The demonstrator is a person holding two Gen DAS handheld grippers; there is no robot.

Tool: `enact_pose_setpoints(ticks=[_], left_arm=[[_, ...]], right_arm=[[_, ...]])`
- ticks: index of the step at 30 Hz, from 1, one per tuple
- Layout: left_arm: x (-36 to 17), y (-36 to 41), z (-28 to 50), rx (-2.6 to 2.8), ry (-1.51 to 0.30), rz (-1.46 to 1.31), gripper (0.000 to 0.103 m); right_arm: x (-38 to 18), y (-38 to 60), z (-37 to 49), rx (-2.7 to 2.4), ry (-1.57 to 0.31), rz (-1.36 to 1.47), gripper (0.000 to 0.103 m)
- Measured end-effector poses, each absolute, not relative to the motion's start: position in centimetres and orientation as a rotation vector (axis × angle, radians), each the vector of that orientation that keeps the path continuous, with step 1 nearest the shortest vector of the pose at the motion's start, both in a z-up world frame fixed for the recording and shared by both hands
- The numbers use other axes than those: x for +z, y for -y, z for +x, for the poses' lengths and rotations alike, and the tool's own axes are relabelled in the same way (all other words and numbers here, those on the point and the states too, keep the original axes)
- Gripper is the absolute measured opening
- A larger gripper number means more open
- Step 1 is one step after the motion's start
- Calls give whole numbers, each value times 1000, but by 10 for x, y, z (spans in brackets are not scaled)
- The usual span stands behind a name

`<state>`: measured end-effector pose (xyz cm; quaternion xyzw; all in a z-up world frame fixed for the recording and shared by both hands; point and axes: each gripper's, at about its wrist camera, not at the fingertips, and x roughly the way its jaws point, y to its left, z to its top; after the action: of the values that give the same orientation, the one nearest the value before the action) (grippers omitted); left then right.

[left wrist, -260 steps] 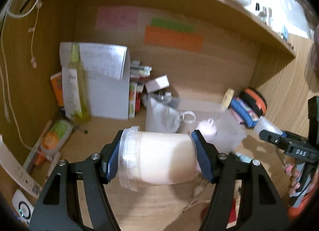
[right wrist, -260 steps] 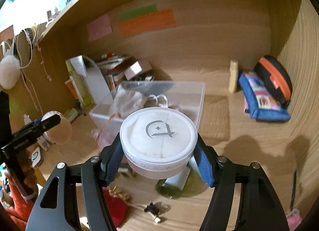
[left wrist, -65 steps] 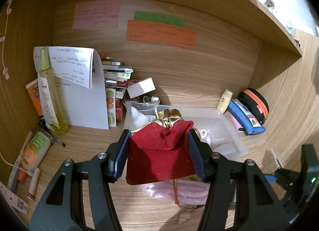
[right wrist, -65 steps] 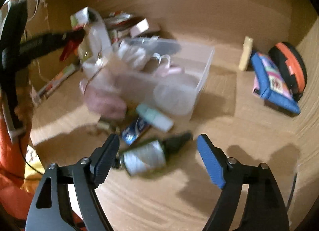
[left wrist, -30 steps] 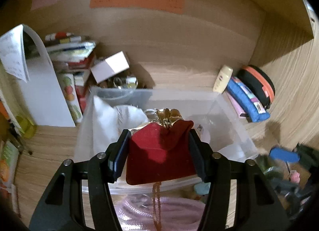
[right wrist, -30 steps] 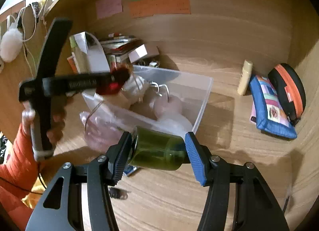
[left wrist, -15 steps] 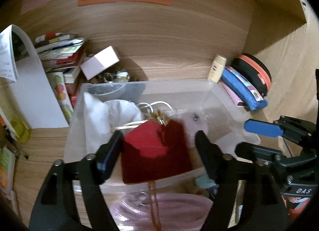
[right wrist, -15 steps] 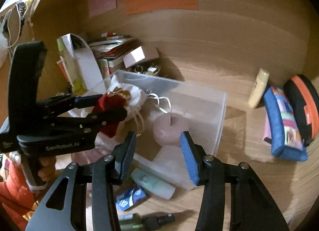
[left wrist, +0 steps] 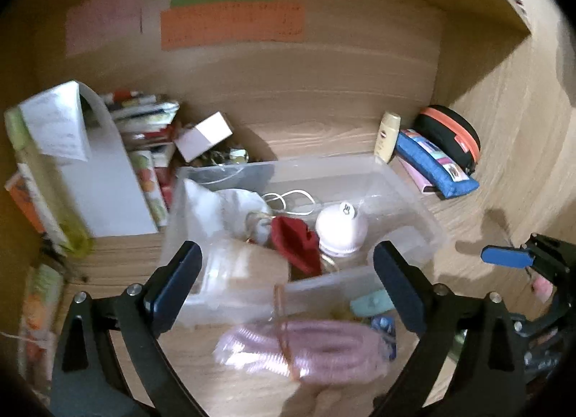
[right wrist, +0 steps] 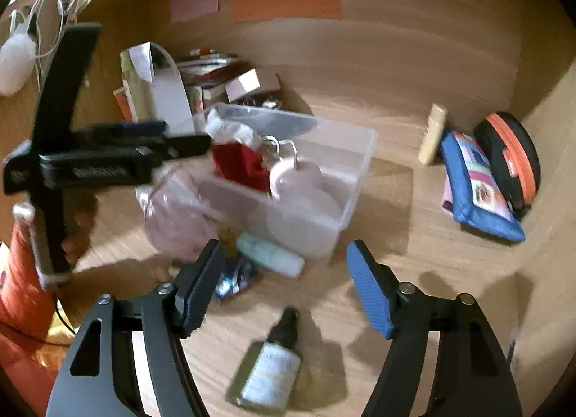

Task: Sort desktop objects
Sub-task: 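Grasp the green pump bottle with the right gripper while the left gripper grasps the pink rope coil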

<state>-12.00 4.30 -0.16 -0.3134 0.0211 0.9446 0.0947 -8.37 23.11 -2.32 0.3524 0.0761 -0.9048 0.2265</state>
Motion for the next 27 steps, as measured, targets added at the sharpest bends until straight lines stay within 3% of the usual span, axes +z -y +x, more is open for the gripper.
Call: enact_pose_setpoints(ticks=[14, 18, 24, 27], left_arm=[[-33, -39, -77, 2764, -94, -1067, 99], [-46, -42, -80, 2729, -79, -1129, 99], [-55, -38, -82, 2670, -2, -1155, 99], [-58, -37, -85, 2629, 36, -1166, 99]], right_arm=[[-65, -244, -50, -2365, -21, 1110, 70], [-72, -238, -48, -2331, 5, 1123, 76], [-90, -228, -47, -2343, -49, 1164, 75], [-90, -230, -47, -2362, -60, 1147, 68]])
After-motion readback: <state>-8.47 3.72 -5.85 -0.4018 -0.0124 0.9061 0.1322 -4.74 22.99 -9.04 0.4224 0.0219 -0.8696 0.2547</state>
